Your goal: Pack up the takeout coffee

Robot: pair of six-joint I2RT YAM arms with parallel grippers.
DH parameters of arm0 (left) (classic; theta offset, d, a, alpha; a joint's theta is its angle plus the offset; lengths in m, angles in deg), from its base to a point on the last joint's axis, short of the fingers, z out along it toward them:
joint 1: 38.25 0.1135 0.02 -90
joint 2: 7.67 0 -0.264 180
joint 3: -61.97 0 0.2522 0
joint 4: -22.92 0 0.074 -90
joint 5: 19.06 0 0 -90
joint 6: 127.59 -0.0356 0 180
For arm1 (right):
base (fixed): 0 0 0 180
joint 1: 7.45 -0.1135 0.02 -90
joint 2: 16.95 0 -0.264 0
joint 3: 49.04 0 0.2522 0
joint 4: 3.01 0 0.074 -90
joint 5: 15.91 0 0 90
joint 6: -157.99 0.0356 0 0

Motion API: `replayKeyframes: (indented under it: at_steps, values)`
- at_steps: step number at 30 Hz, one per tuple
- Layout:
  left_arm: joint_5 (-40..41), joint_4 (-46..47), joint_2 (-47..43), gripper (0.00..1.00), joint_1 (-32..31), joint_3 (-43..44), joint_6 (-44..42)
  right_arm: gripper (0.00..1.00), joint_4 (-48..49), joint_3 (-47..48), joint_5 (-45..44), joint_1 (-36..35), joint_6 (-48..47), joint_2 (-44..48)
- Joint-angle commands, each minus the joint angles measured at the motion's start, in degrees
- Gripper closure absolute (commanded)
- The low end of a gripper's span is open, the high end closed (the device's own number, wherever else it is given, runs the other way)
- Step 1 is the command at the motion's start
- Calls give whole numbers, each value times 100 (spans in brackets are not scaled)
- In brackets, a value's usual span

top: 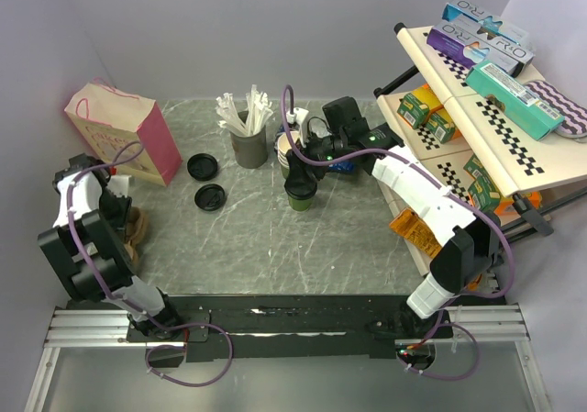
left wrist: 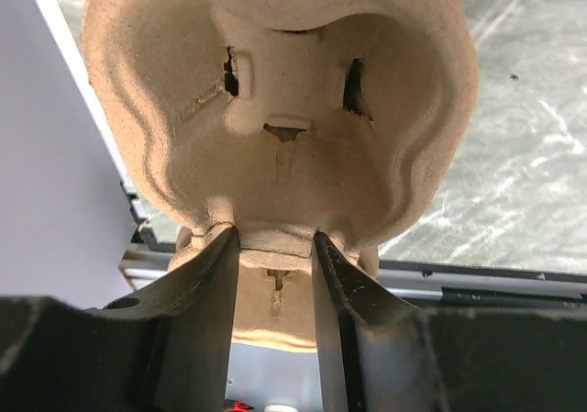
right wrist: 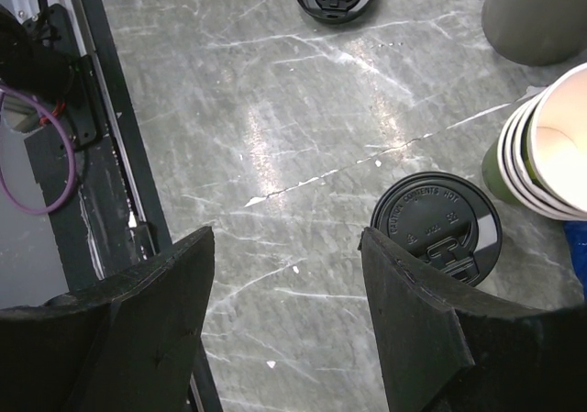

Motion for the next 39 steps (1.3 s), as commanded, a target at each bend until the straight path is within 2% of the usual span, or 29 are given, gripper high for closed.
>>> replayKeyframes:
  at_steps: [1, 5, 10, 16, 20, 25, 31, 39]
  values:
    - [-13, -502, -505, 85, 32, 551, -28, 28, 124, -93, 111, 25, 39, 212]
    - [57, -661, -724, 99, 32, 614, -274, 28, 194, -129, 172, 25, 100, 212]
    - [-21, -932, -883, 99, 41, 850, -328, 29, 194, -146, 225, 25, 118, 212]
    - [-1628, -1627, -1094, 99, -46, 1519, -582, 29, 256, -286, 190, 34, 249, 300]
    - [-1937, -1540, -1445, 99, -731, 1037, -486, 28, 308, -304, 172, 43, 346, 326]
    - [-2367, -1206, -1762, 99, -1671, 315, 111, 29, 396, -322, 111, 61, 425, 308]
    - [-2272, -583, -1745, 99, -1936, -291, 577, 29, 388, -295, 85, 52, 382, 317]
    - [-1122, 183, -1482, 99, -1954, -1004, 1079, 29, 449, -454, 76, 60, 364, 414]
